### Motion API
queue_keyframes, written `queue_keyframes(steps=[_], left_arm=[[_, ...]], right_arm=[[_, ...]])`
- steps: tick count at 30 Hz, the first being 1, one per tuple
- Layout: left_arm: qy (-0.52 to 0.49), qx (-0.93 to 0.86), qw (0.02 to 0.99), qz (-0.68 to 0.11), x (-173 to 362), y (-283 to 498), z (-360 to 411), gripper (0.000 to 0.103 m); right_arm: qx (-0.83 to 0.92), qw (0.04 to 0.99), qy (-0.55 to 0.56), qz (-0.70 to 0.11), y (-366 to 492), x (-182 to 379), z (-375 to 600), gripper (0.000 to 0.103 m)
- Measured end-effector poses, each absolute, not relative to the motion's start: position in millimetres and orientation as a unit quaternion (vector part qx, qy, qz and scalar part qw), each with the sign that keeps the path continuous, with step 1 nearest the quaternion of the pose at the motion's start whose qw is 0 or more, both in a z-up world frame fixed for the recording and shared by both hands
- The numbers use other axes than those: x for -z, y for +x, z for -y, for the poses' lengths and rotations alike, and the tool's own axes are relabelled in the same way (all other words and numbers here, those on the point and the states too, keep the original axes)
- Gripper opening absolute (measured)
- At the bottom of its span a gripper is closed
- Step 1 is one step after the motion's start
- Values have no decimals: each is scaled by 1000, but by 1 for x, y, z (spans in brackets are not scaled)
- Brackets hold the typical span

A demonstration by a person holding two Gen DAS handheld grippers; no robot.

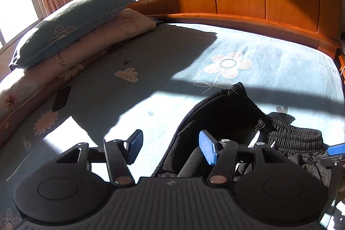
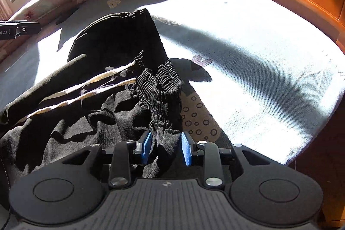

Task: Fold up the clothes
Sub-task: 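Lower the pants onto the bed with both grippers, laying them flat, then open both grippers and release the waistband onto the bed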

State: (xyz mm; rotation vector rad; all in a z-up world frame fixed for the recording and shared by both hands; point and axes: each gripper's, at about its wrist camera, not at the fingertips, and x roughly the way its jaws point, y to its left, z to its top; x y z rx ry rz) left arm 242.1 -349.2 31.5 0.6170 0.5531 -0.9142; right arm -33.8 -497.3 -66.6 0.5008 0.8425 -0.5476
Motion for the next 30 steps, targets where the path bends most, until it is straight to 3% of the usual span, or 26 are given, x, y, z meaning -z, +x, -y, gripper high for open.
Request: queue_keyframes(steps=[3, 5, 11, 21, 28, 30], left_arm=[[306, 398, 815, -287, -32, 232, 306, 59], [305, 386, 815, -307, -29, 222, 275, 59], [247, 336, 831, -370, -19, 191, 175, 61], [163, 261, 869, -388, -5, 165, 55, 65], [125, 228, 876, -407, 26, 185, 23, 66], [100, 214, 880, -413, 35, 191, 13, 61]], right_arm=[[239, 866, 237, -371, -39, 44, 490, 35], [209, 881, 225, -359, -39, 32, 476, 41], [100, 913, 193, -345, -29, 8, 405, 42], [-15, 911, 163, -378, -5, 25, 295, 42], [-19, 902, 160, -401, -8, 40, 269, 43], [-16, 900, 160, -405, -11, 42, 268, 43]])
